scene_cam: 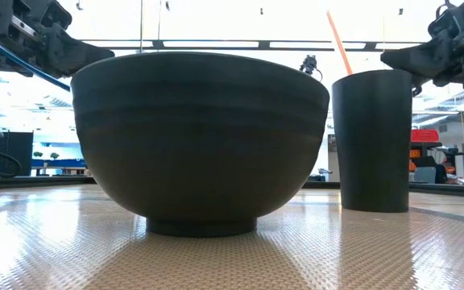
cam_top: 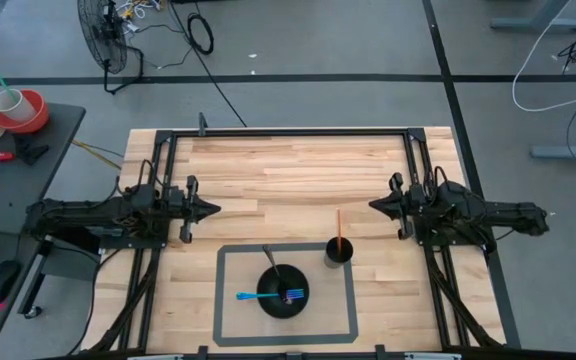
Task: Pick & Place Utensil
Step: Return to Home Position
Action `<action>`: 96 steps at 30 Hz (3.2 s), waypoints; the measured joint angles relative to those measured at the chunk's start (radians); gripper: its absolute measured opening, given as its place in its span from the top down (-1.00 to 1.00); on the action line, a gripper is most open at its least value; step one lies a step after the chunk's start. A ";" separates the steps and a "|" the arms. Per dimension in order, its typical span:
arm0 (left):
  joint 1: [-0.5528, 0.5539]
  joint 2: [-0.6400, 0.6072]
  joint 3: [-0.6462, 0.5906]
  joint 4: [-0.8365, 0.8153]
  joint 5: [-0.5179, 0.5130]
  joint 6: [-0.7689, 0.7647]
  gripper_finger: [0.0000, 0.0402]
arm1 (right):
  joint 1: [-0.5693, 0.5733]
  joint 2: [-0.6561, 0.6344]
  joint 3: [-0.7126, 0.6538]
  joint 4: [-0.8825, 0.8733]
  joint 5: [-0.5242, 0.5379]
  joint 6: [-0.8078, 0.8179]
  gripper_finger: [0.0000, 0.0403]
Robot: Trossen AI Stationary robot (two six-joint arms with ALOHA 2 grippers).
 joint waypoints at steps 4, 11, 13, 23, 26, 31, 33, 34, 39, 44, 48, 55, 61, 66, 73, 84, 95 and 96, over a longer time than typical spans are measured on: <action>0.000 0.000 0.000 -0.001 0.000 -0.015 0.93 | -0.041 0.000 0.000 -0.001 0.075 0.027 0.98; 0.000 0.000 0.000 -0.009 0.028 -0.052 0.98 | -0.016 0.000 0.000 0.010 -0.006 0.055 0.98; 0.000 0.000 0.000 -0.009 0.047 -0.053 0.97 | -0.010 0.000 0.000 0.009 -0.009 0.051 0.98; 0.000 0.000 0.000 -0.098 0.063 -0.051 0.97 | -0.008 0.000 0.000 -0.075 -0.009 0.035 0.96; 0.000 0.000 0.000 -0.098 0.060 -0.047 0.94 | -0.008 0.000 0.000 -0.078 -0.001 0.030 0.93; 0.000 0.000 0.000 -0.097 0.046 -0.047 0.90 | -0.008 0.000 0.000 -0.077 -0.001 0.031 0.92; 0.000 0.000 0.000 -0.097 0.046 -0.047 0.90 | -0.008 0.000 0.000 -0.077 -0.001 0.032 0.92; 0.000 0.000 0.000 -0.097 0.046 -0.047 0.90 | -0.008 0.000 0.000 -0.077 -0.001 0.032 0.92; 0.000 0.000 0.000 -0.097 0.044 -0.047 0.91 | -0.008 0.000 0.000 -0.077 -0.001 0.032 0.92; 0.000 0.000 0.000 -0.096 0.044 -0.047 0.91 | -0.008 0.000 0.000 -0.076 -0.001 0.032 0.92; 0.000 0.000 0.000 -0.096 0.044 -0.047 0.91 | -0.008 0.000 0.000 -0.076 -0.001 0.032 0.92; 0.000 0.000 0.000 -0.096 0.044 -0.047 0.91 | -0.008 0.000 0.000 -0.076 -0.001 0.032 0.92; 0.000 0.000 0.000 -0.096 0.044 -0.047 0.91 | -0.008 0.000 0.000 -0.076 -0.001 0.032 0.92; 0.000 0.000 0.000 -0.096 0.044 -0.047 0.91 | -0.008 0.000 0.000 -0.076 -0.001 0.032 0.92; 0.000 0.000 0.001 -0.096 0.044 -0.047 0.91 | -0.008 0.000 0.000 -0.076 -0.001 0.032 0.92; 0.000 0.000 0.001 -0.096 0.044 -0.047 0.91 | -0.008 0.000 0.000 -0.076 -0.001 0.032 0.92; 0.000 0.000 0.001 -0.096 0.044 -0.047 0.91 | -0.008 0.000 0.000 -0.076 -0.001 0.032 0.92; 0.000 0.000 0.001 -0.096 0.044 -0.047 0.91 | -0.008 0.000 0.000 -0.076 -0.001 0.032 0.92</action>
